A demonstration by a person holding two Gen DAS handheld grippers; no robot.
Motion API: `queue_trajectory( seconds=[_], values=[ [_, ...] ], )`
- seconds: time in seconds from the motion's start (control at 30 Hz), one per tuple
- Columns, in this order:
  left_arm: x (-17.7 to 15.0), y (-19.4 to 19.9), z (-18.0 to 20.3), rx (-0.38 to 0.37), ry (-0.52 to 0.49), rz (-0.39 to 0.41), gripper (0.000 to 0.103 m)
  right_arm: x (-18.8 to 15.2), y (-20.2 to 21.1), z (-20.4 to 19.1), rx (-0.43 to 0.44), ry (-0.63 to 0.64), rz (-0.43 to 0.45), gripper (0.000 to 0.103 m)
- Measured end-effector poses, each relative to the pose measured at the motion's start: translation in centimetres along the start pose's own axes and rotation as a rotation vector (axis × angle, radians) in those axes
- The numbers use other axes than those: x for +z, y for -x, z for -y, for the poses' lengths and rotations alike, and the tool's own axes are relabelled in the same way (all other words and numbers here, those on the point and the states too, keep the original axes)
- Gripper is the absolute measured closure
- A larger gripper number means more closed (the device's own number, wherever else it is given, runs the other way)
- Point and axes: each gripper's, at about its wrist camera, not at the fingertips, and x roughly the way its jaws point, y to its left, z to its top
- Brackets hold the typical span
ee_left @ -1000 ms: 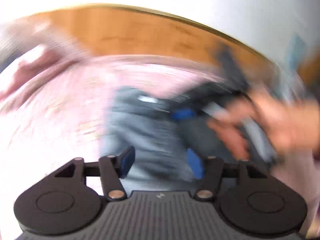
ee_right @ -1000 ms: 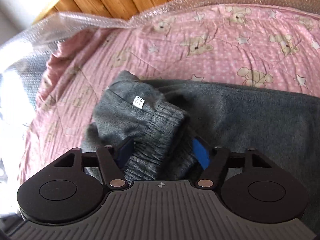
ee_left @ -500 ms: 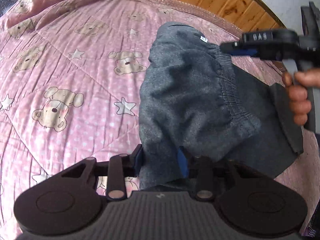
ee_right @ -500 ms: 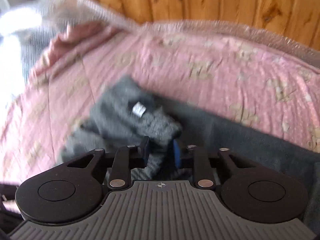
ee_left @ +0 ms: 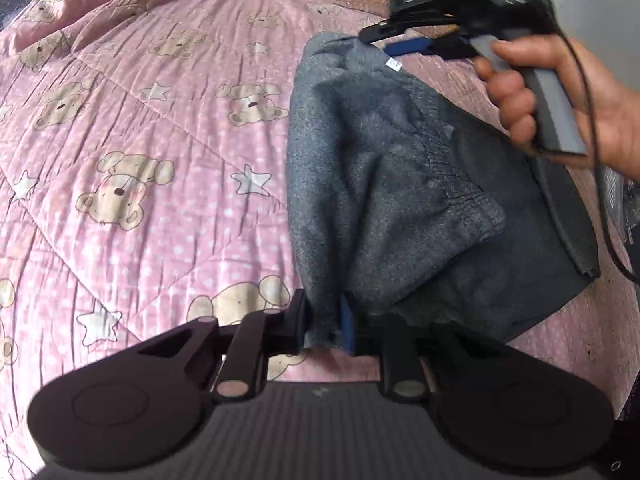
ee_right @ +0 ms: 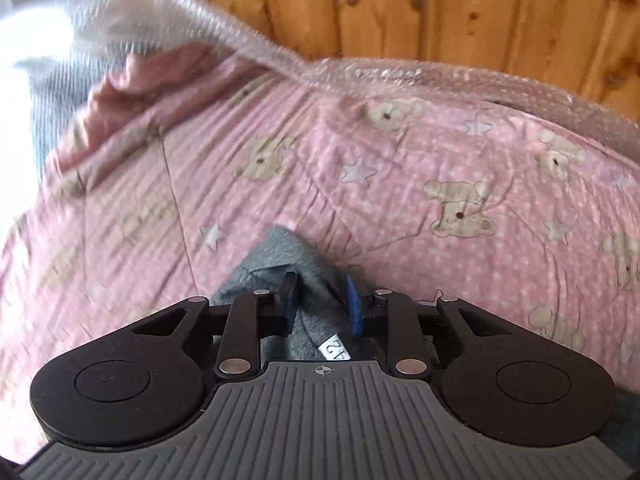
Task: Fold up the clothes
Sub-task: 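Fold the pants over toward the left tool with the right tool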
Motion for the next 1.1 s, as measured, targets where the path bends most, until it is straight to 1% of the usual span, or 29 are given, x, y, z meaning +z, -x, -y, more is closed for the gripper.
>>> queue_trajectory(
  seconds=[0.03,0.1,0.13,0.2,0.23,0.27,0.33,0.37,0.43,0.47,0.5,0.53,0.57,0.6,0.63,0.7,0.73,0.77,0.8,0.83,0.9,0.97,1.0,1.03,1.07,1.1],
  values=[
    [-0.1,0.2,-0.3,-0.002,0.006,0.003,0.08,-0.3,1.4,1.2,0.039,-0.095,0.033,0.04],
    [-0.3,0.6,-0.9,-0.005,0.017,0.01,0.08,-2.8,4.7,4.3,0.099,-0.284,0.09,0.021],
    [-0.3,0.8,-1.2,-0.007,0.022,0.013,0.078,-4.4,6.1,5.7,0.123,-0.362,0.103,0.021],
    [-0.5,1.3,-1.9,-0.01,0.033,0.02,0.078,-8.2,7.3,7.7,0.172,-0.461,0.076,0.021],
    [-0.3,1.2,-2.0,-0.013,0.032,0.012,0.078,-10.0,7.5,8.2,0.186,-0.487,0.054,0.021],
    [-0.2,1.1,-2.0,-0.008,0.028,0.007,0.078,-11.5,7.3,8.3,0.191,-0.497,0.027,0.021],
    [0.3,1.1,-1.5,-0.006,0.003,0.007,0.078,-13.7,6.5,7.6,0.212,-0.501,0.002,0.021],
    [0.6,1.3,-1.1,-0.005,-0.012,0.015,0.078,-14.2,6.2,7.0,0.23,-0.492,0.0,0.021],
    [1.1,1.7,-0.4,-0.004,-0.041,0.031,0.078,-14.1,5.7,5.3,0.275,-0.457,0.009,0.022],
    [1.3,1.9,-0.1,-0.006,-0.047,0.042,0.077,-13.9,5.5,4.4,0.282,-0.426,0.013,0.022],
    [1.4,2.1,0.2,-0.006,-0.054,0.048,0.077,-13.3,5.1,3.3,0.263,-0.374,0.009,0.023],
    [1.6,2.3,0.5,-0.007,-0.061,0.053,0.077,-12.9,4.6,2.4,0.222,-0.32,-0.013,0.038],
    [1.7,2.5,0.8,-0.003,-0.066,0.059,0.077,-12.6,4.2,1.6,0.172,-0.276,-0.031,0.05],
    [1.8,2.7,1.0,0.006,-0.072,0.068,0.077,-12.5,4.3,1.4,0.148,-0.257,-0.03,0.068],
    [1.9,3.0,1.3,0.009,-0.078,0.077,0.077,-12.3,4.7,1.5,0.146,-0.256,-0.023,0.078],
    [2.0,3.6,1.7,0.009,-0.085,0.105,0.075,-11.9,5.8,1.6,0.135,-0.242,0.0,0.08],
    [2.1,3.9,1.9,0.004,-0.084,0.118,0.074,-11.7,6.8,1.6,0.117,-0.22,0.023,0.081],
    [2.3,4.1,2.1,-0.009,-0.08,0.131,0.074,-11.4,7.9,1.7,0.099,-0.203,0.043,0.081],
    [2.4,4.3,2.2,-0.022,-0.076,0.144,0.071,-11.2,8.9,1.8,0.083,-0.19,0.06,0.081],
    [2.5,4.3,2.4,-0.034,-0.071,0.154,0.065,-11.0,9.5,2.0,0.059,-0.172,0.064,0.081],
    [2.6,3.7,2.9,-0.075,-0.063,0.159,0.062,-11.0,10.0,2.7,-0.006,-0.125,0.045,0.081],
    [2.6,2.5,3.8,-0.098,-0.086,0.148,0.061,-11.8,9.3,4.2,-0.072,-0.119,-0.009,0.081],
    [2.6,1.8,4.3,-0.089,-0.106,0.131,0.06,-12.5,8.6,5.2,-0.091,-0.135,-0.047,0.079],
    [2.5,1.1,4.7,-0.078,-0.127,0.114,0.06,-13.0,8.1,6.0,-0.089,-0.155,-0.06,0.078],
    [2.5,0.4,5.2,-0.068,-0.148,0.096,0.06,-13.2,8.4,6.5,-0.087,-0.175,-0.049,0.077],
    [2.3,-0.4,5.4,-0.044,-0.165,0.065,0.06,-13.1,9.0,6.7,-0.099,-0.193,-0.037,0.068]
  ],
)
